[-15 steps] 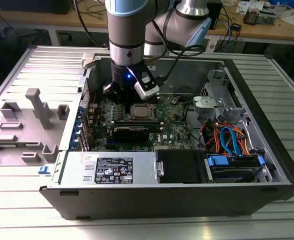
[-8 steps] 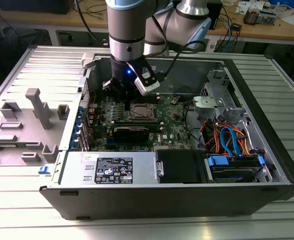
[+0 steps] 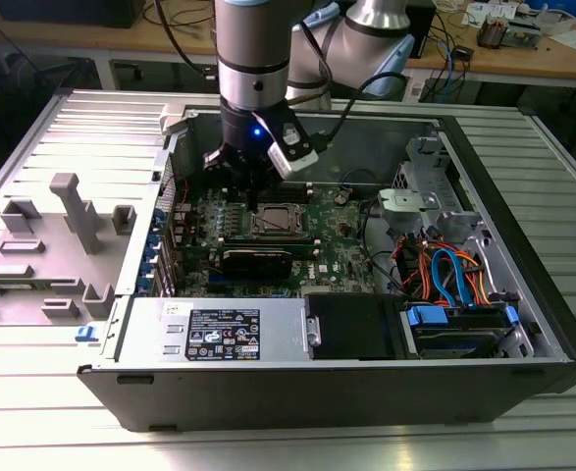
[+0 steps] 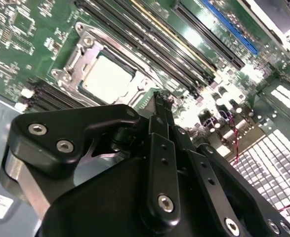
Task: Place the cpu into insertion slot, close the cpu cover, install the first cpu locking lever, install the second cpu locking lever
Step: 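Install the second cpu locking lever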
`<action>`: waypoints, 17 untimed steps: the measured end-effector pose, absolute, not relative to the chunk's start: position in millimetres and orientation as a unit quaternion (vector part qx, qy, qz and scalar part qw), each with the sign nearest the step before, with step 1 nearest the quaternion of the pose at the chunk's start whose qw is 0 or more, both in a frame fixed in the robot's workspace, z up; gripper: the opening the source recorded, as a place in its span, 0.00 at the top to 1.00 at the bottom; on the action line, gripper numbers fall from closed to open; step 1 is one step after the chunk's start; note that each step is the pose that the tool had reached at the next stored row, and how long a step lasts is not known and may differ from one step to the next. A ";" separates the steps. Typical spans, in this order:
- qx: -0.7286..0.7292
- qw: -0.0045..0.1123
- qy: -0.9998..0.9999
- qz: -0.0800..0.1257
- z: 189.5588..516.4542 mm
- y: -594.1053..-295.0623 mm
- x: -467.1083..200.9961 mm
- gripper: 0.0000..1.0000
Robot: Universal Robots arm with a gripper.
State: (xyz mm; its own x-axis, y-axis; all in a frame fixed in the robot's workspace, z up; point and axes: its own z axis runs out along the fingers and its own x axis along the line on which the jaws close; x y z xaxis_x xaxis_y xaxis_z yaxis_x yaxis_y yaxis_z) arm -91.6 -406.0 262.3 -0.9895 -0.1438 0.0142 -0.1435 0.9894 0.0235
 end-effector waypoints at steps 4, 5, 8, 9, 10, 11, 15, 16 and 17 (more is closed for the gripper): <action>0.072 0.019 -0.997 -0.012 262.3 -406.0 -76.1 0.89; 0.072 0.023 -0.997 -0.012 262.3 -406.1 -74.1 0.89; 0.071 0.051 -0.996 -0.014 262.2 -406.2 -68.8 0.89; 0.071 0.063 -0.995 -0.015 262.2 -406.4 -66.1 0.89; 0.071 0.068 -0.995 -0.015 262.2 -406.4 -63.2 0.89; 0.071 0.073 -0.995 -0.016 262.1 -406.5 -60.1 0.89; 0.071 0.086 -0.994 -0.017 261.1 -410.0 -49.1 0.89; 0.071 0.088 -0.993 -0.018 260.4 -411.5 -47.8 0.89; 0.071 0.089 -0.993 -0.018 258.8 -413.9 -46.4 0.89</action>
